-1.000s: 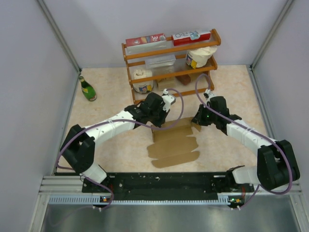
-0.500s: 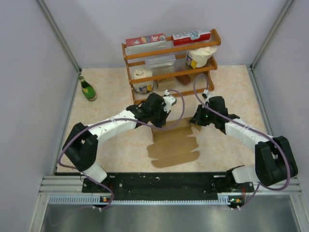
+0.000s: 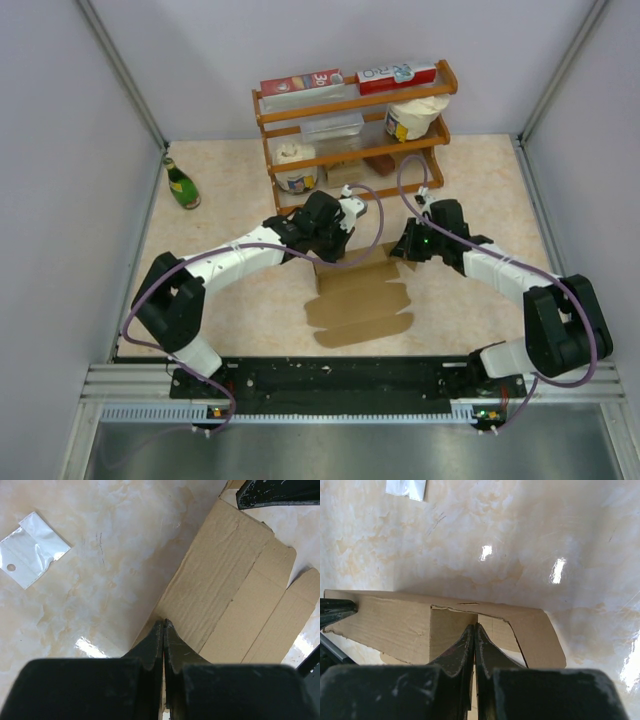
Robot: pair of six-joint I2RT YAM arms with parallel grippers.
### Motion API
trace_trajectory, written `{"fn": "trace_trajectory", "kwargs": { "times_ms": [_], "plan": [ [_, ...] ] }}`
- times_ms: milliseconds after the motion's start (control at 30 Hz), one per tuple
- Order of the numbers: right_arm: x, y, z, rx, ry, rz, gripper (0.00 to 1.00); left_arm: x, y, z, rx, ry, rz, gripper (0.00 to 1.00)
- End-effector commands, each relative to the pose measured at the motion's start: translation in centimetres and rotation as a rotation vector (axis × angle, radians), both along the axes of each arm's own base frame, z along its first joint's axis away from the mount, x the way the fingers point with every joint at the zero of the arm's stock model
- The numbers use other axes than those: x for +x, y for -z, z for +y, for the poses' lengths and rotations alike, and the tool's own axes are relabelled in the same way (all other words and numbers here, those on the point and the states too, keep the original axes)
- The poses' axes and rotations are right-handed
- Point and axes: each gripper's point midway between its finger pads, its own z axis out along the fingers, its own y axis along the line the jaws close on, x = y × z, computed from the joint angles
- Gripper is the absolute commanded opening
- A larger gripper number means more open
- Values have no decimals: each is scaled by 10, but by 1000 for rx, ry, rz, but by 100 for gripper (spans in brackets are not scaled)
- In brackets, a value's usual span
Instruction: Fold the paper box
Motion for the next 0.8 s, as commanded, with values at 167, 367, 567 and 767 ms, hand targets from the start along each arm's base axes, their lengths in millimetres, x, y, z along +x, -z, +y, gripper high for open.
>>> {"fn": "trace_trajectory", "kwargs": {
  "times_ms": [167,367,567,767],
  "plan": [
    [15,-21,11,22,-38,-73,0,2,-3,-5,-8,10,0,0],
    [11,-20,13,36,-53,-73,0,1,-2,-6,-13,15,7,0],
    [10,-21,16,51,-69,-73,0,1,-2,-6,-12,15,8,0],
    [7,-21,23,88,-103,-69,0,1,-4,-7,-14,16,4,0]
  ]
}}
